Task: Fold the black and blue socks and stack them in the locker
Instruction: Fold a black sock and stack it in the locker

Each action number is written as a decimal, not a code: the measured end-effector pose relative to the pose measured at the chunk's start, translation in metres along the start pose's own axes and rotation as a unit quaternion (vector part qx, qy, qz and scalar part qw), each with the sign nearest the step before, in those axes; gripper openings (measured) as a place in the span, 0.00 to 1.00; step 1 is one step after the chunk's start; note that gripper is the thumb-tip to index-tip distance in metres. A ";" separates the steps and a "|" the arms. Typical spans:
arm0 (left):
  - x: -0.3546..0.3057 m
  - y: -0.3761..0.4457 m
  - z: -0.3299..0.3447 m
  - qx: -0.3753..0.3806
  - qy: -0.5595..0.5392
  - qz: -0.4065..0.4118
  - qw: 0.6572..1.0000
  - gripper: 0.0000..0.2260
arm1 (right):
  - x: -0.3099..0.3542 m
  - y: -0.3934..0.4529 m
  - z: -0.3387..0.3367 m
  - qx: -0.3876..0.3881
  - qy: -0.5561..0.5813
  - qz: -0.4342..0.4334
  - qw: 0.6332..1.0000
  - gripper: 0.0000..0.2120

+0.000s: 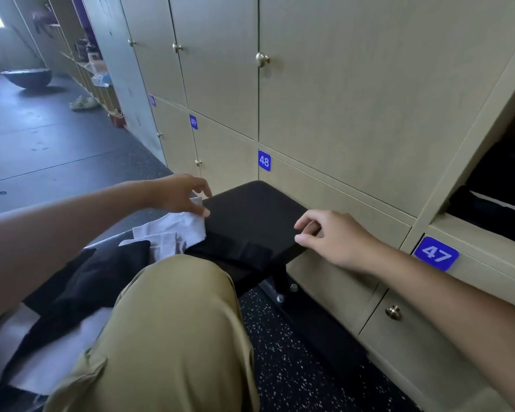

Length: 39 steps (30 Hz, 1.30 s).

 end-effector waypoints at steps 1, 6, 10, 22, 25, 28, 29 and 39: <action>0.010 -0.001 0.000 0.019 0.001 -0.010 1.000 0.27 | 0.002 0.004 0.008 0.010 0.001 -0.001 1.000 0.08; 0.042 -0.013 0.008 0.122 -0.059 -0.057 0.989 0.63 | 0.015 0.020 0.046 0.050 -0.005 -0.009 0.999 0.13; 0.059 -0.014 0.022 0.132 -0.088 -0.064 0.985 0.60 | 0.028 0.030 0.066 0.052 -0.005 -0.008 0.999 0.18; 0.068 -0.032 0.040 0.116 -0.061 0.058 0.990 0.26 | 0.031 0.047 0.093 0.055 -0.025 0.062 0.996 0.18; 0.069 -0.032 0.043 0.121 -0.047 0.053 0.990 0.18 | 0.026 0.050 0.095 0.064 0.006 0.084 0.994 0.10; 0.060 -0.039 0.036 0.121 -0.017 0.042 0.992 0.15 | 0.018 0.053 0.092 0.070 0.029 0.104 0.992 0.09; 0.058 -0.041 0.032 0.112 -0.030 0.040 0.992 0.15 | 0.015 0.054 0.088 0.068 0.037 0.108 0.991 0.09; 0.041 -0.061 -0.023 0.047 -0.113 0.038 0.992 0.09 | -0.004 0.043 0.037 0.029 0.079 0.101 0.991 0.05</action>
Point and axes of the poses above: each hand's wrist, its own y-axis towards the middle knuckle, its own z-axis out of the palm, x = y × z, the point moved 1 cm from there along y, towards the middle knuckle, and after that the axes turned 1 degree about z, right-handed, at the moved point
